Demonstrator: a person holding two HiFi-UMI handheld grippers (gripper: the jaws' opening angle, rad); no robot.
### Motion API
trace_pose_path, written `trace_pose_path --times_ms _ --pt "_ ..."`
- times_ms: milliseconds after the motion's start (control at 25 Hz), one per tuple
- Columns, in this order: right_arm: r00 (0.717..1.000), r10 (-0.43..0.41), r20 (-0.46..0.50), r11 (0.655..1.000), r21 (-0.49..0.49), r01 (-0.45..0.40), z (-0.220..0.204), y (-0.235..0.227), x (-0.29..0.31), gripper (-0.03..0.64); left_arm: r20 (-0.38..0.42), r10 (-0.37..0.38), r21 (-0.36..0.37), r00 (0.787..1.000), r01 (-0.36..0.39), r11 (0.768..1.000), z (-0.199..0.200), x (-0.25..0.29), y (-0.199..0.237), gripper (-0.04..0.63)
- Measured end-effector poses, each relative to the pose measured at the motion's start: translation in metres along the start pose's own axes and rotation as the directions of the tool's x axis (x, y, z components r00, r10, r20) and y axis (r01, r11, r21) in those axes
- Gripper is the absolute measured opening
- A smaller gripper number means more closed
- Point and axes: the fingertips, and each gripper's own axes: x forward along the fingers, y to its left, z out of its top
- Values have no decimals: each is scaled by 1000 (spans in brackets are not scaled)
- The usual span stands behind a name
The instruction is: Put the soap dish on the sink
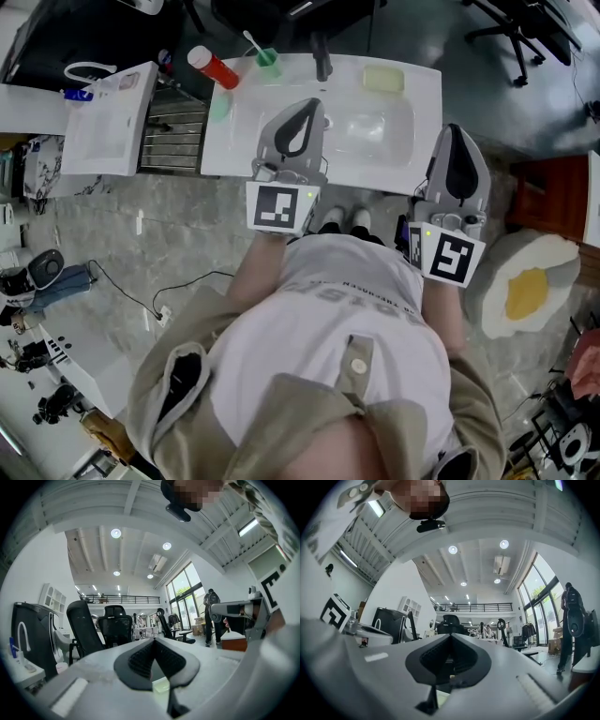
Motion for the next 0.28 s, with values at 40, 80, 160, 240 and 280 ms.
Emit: trace_pose_path --times_ms 40,80,160,240,280 --pt "1000 -1 1 1000 -2 1 0 0 0 0 4 -4 10 1000 4 1000 0 0 0 8" --pt "1000 -3 1 1000 -5 3 1 0 0 0 7 -10 24 1000 10 1000 -1 0 0 8" --pt "1000 -4 2 1000 -14 4 1 0 -1 0 6 -17 39 1000 17 999 -4 0 0 8" --pt "1000 -5 5 1000 -23 5 2 -1 -1 0 2 -19 39 1000 19 999 -7 0 0 8" --pt "1000 -5 7 1000 -28 5 3 -1 -2 0 1 -20 38 1000 20 999 -8 -1 -1 8"
